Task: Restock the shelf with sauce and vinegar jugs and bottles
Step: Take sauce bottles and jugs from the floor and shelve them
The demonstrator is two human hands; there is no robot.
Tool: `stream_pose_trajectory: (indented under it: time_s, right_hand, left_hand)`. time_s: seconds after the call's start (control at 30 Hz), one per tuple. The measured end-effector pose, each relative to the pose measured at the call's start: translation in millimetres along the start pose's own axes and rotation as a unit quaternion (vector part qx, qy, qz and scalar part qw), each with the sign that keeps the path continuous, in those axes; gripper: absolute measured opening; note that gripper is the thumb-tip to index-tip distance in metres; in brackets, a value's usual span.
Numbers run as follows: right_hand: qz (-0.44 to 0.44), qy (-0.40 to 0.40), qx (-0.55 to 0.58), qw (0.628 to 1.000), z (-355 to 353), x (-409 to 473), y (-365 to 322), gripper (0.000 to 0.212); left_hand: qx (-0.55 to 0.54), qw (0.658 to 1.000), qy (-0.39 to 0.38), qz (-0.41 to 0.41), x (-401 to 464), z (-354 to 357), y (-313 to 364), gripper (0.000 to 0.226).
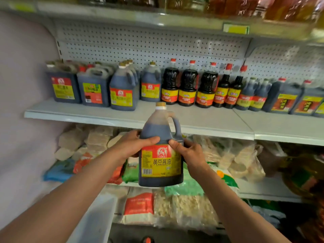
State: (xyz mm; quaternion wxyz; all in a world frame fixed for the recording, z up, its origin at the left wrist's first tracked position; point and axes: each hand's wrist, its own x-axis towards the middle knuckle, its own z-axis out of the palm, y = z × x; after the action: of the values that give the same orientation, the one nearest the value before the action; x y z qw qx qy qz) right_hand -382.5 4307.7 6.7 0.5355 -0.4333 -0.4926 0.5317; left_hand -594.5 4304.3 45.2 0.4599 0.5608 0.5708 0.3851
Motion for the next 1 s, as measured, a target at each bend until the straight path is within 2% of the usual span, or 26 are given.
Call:
stream_pose_trajectory:
  time_s: [0.07, 0.13, 0.27, 0.4, 0.47, 0.57, 0.77, 0.87, 1.0]
  right_hand:
    - [-0.019, -0.006, 0.01, 1.0, 9, 37, -13, 0.046]
    - [-0.038, 0.002, 0.006, 0.999, 19, 76, -26, 0.048]
    - [-0.079, 0.017, 0.001, 0.997, 35, 152, -41, 0.047]
    - [-0.103, 0.029, -0.018, 0.994, 49, 217, -34, 0.053]
    - [-0.109, 0.03, -0.035, 0.993, 53, 244, -24, 0.05]
    - [-0.11, 0.02, -0.074, 0.991, 53, 273, -7, 0.054]
    - [-0.087, -0.037, -0.206, 0.974, 40, 302, 2, 0.082]
    - [-0.089, 0.002, -0.285, 0.955, 45, 315, 1, 0.092]
    - [-0.079, 0.025, -0.298, 0.951, 53, 339, 3, 0.085]
  left_hand:
    - [-0.004, 1.0, 0.009, 0.014, 33, -15, 18, 0.069]
    - [-0.022, 0.999, 0.004, 0.033, 70, -31, 35, 0.08]
    - [-0.013, 0.998, -0.003, 0.064, 148, -61, 63, 0.061]
    - [-0.018, 0.996, -0.012, 0.087, 219, -84, 64, 0.084]
    - [-0.011, 0.995, -0.015, 0.102, 246, -91, 55, 0.088]
    - [0.007, 0.993, -0.014, 0.114, 277, -97, 36, 0.089]
    - [-0.013, 0.992, -0.017, 0.123, 316, -100, 20, 0.09]
    - [-0.017, 0.992, -0.021, 0.123, 332, -103, 20, 0.091]
    - [-0.02, 0.993, -0.018, 0.116, 351, -106, 26, 0.088]
